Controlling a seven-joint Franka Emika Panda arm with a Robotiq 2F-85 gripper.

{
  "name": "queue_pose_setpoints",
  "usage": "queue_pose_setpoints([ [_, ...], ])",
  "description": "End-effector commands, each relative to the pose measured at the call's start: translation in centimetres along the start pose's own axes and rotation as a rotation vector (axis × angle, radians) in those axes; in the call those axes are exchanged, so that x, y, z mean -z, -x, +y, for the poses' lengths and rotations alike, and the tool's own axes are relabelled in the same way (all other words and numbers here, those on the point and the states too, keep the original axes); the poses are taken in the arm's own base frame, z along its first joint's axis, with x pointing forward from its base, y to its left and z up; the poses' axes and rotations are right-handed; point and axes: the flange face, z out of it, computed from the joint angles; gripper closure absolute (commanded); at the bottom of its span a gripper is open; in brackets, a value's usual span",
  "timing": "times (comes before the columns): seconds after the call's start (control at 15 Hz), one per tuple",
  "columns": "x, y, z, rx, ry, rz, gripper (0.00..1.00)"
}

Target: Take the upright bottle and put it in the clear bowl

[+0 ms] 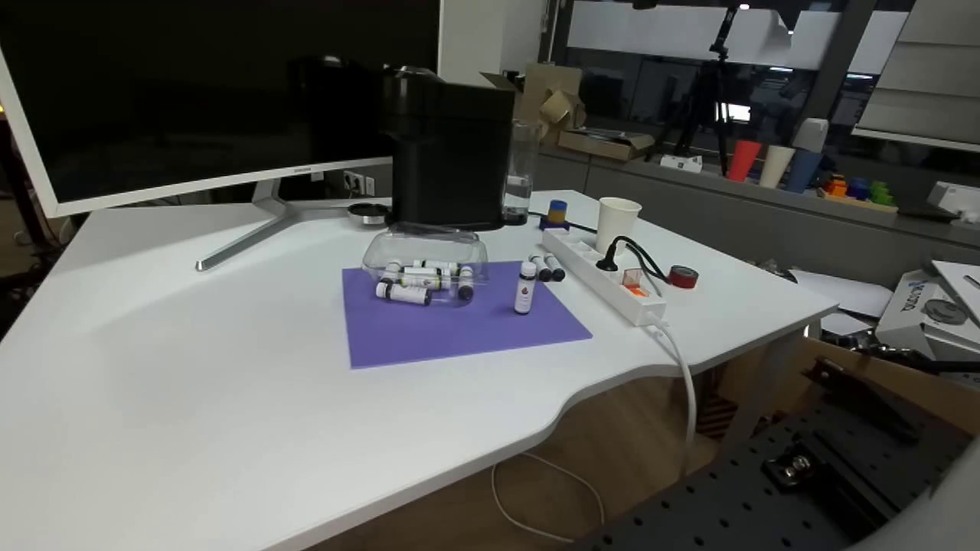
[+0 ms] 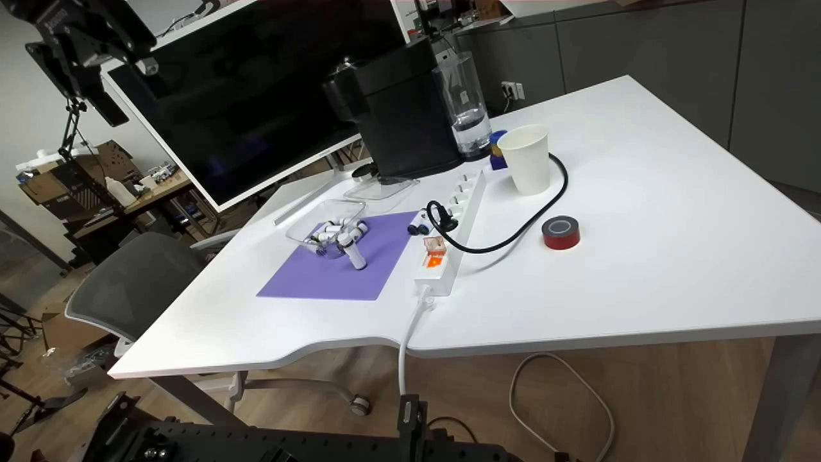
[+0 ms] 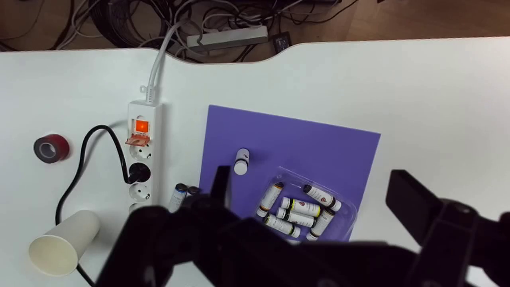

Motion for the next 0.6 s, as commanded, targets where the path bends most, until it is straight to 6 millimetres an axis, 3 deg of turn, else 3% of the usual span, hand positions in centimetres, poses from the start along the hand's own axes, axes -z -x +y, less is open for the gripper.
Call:
queue_pose_setpoints([
  [0.0, 0.1, 0.0, 0.0, 0.000, 0.000, -0.001, 0.00],
  [0.27, -0.2, -1.6, -0.6, -0.039, 0.021, 0.142, 0.00],
  [0.53, -2.7, -5.0, 0.1, -0.078, 0.027, 0.175, 0.00],
])
